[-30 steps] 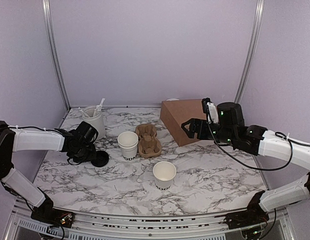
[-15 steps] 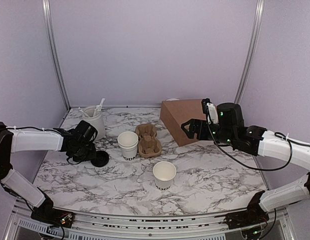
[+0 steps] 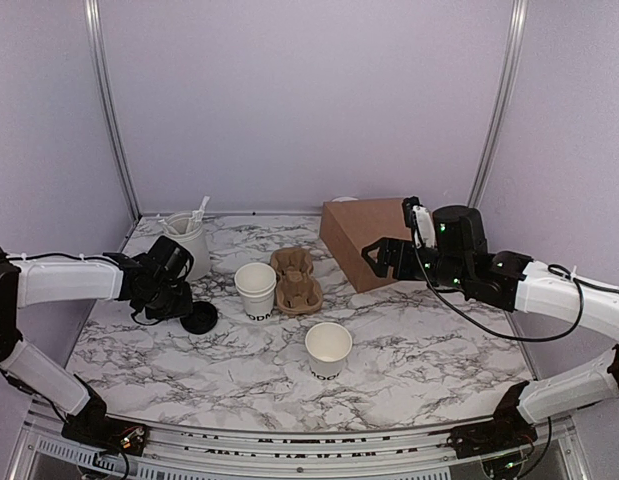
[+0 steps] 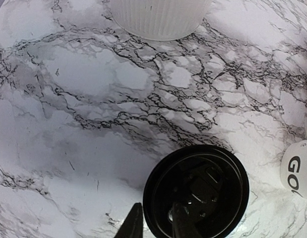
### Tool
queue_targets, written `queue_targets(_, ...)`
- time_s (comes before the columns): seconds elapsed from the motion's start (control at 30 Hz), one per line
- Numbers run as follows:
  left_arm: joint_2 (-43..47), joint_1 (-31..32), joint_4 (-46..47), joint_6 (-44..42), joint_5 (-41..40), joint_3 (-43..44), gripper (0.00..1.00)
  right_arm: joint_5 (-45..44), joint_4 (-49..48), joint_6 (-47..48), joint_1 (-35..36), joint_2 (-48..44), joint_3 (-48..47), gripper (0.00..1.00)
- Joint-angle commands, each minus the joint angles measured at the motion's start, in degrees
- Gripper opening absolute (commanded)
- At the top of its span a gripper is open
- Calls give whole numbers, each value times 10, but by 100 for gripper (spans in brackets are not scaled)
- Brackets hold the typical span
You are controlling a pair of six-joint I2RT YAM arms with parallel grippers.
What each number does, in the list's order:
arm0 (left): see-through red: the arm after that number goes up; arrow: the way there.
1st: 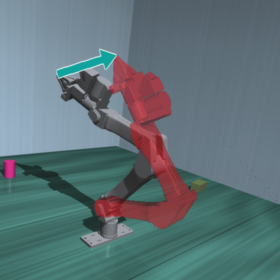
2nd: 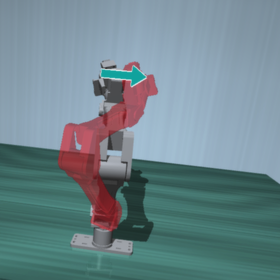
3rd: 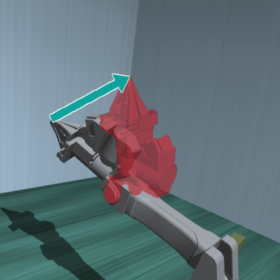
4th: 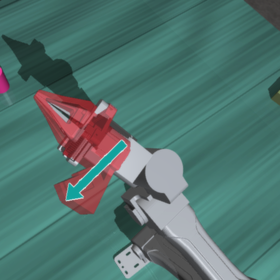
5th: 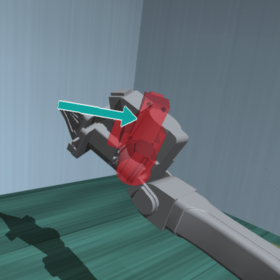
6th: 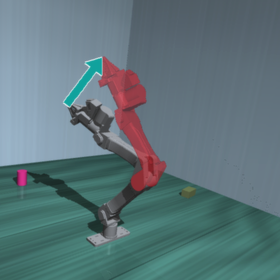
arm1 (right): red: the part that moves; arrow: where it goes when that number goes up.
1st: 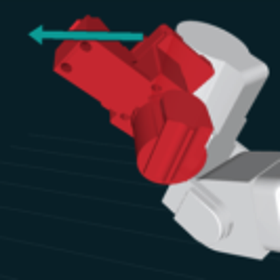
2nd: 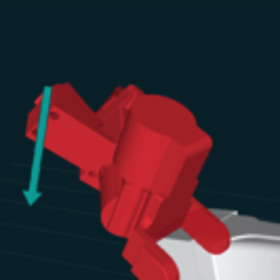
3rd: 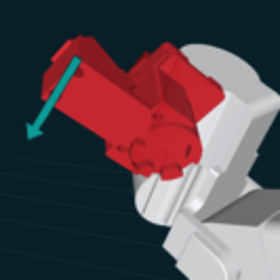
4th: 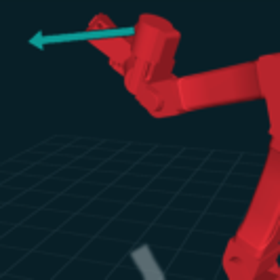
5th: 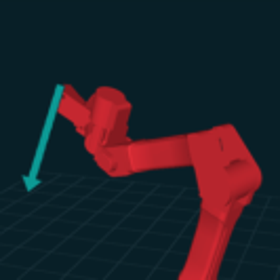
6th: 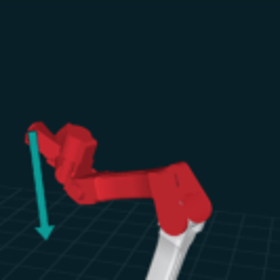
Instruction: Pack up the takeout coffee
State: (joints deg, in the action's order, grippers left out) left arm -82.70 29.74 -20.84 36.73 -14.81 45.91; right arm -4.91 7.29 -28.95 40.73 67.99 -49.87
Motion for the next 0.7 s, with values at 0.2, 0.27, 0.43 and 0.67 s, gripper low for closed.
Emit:
queue_targets(0.2, -45, -1, -3, -2, 0, 15, 31, 5, -16, -5, -5, 2, 1, 93)
queue_targets(0.27, -53, -1, 0, -2, -3, 17, 30, 5, -15, -4, -5, 2, 2, 94)
queue_targets(0.43, -64, -1, 3, -2, -6, 24, 22, 3, -13, -3, -4, 0, 3, 94)
queue_targets(0.67, -56, -1, 1, -9, -7, 31, 16, 1, -11, -3, -5, -1, 2, 94)
